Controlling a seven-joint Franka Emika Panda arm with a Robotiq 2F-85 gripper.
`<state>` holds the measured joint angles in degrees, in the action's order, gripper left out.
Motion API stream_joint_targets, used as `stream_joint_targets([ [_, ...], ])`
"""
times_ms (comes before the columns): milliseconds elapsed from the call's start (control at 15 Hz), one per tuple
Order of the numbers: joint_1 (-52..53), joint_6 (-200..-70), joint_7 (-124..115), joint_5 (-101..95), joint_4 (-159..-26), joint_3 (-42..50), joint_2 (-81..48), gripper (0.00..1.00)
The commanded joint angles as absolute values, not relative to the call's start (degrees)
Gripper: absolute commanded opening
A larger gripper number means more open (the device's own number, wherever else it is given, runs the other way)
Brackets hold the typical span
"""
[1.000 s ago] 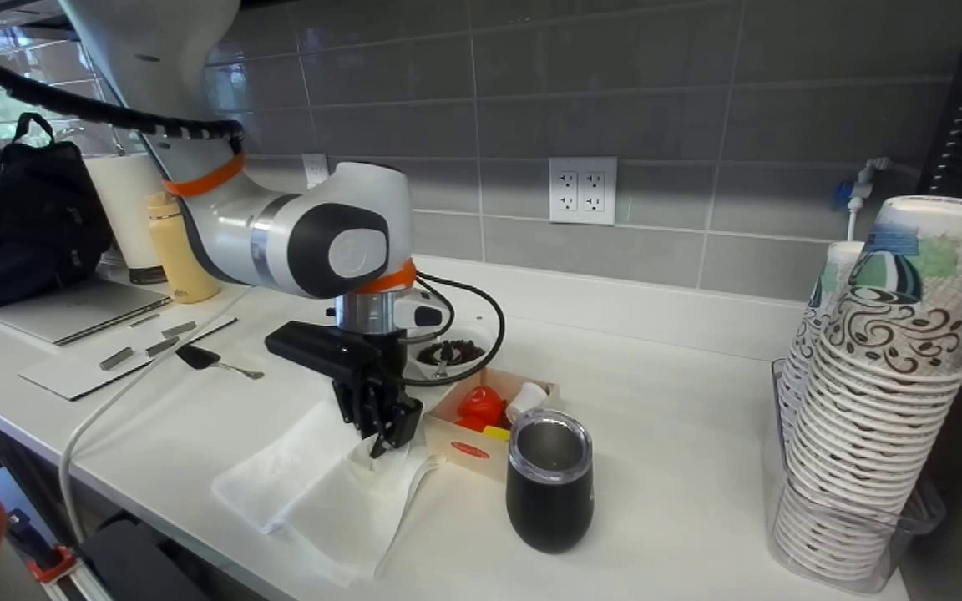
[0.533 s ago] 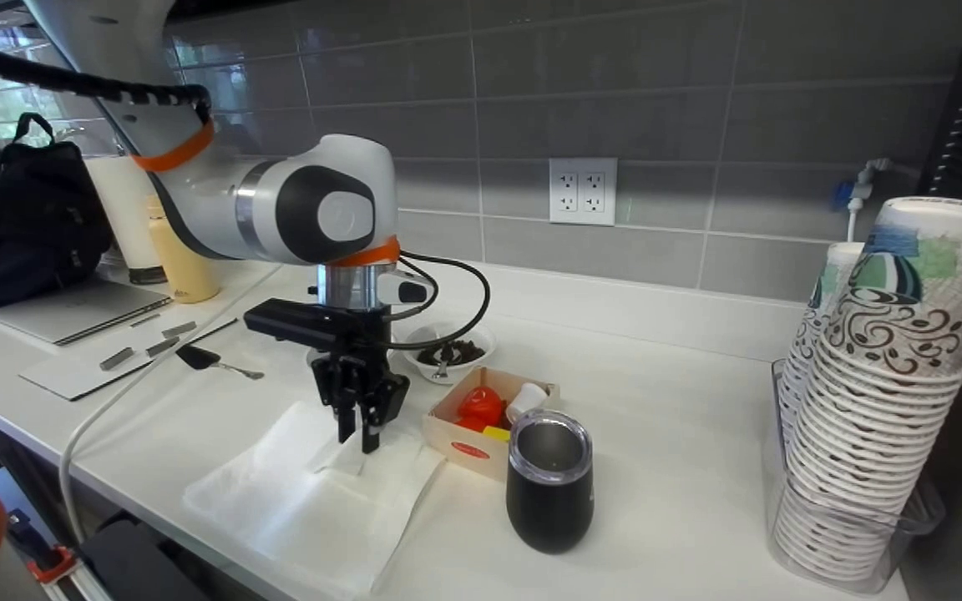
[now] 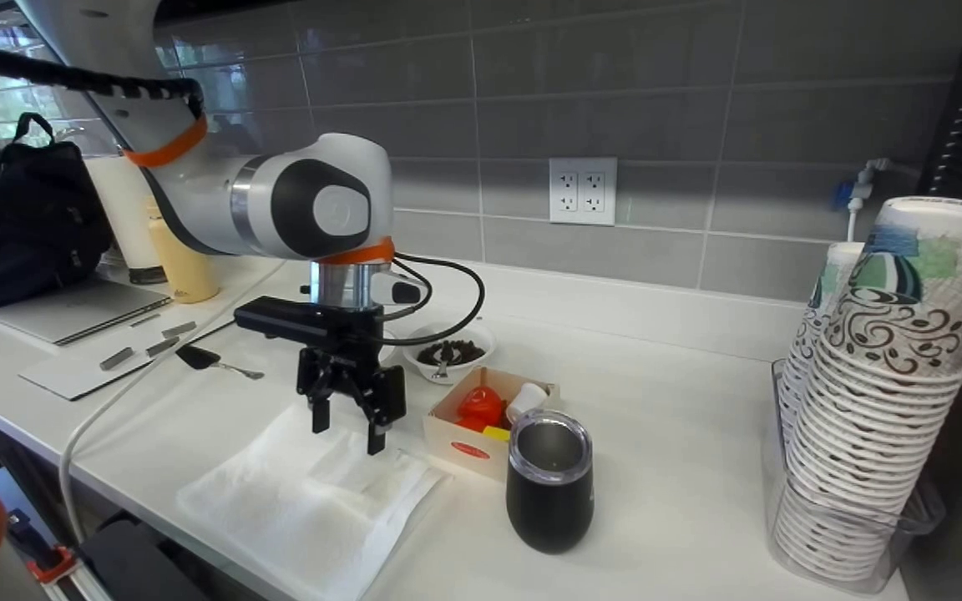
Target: Pick a paper towel on the counter and use it to wipe the bowl on the left
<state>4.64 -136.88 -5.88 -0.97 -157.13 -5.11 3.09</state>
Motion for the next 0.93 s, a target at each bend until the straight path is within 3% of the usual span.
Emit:
stream_joint_targets([
  [0, 4.99, -135.68, -6.49, -0.88, -157.10, -5.48, 3.19, 1.00],
  [333, 4.99, -136.99, -5.98, -0.64, -157.38, -5.53, 0.69, 1.00],
  [400, 5.00, -137.21, -5.89, -0.59, -157.41, -5.52, 0.33, 0.96],
  [467, 5.00, -137.46, -6.01, -0.73, -157.41, -5.52, -0.04, 0.73],
  [600, 5.13, -138.43, -6.21, -0.91, -157.41, -5.61, -0.90, 0.67],
  [867, 5.60, -140.97, -6.94, -1.25, -157.40, -5.88, -3.38, 0.36],
])
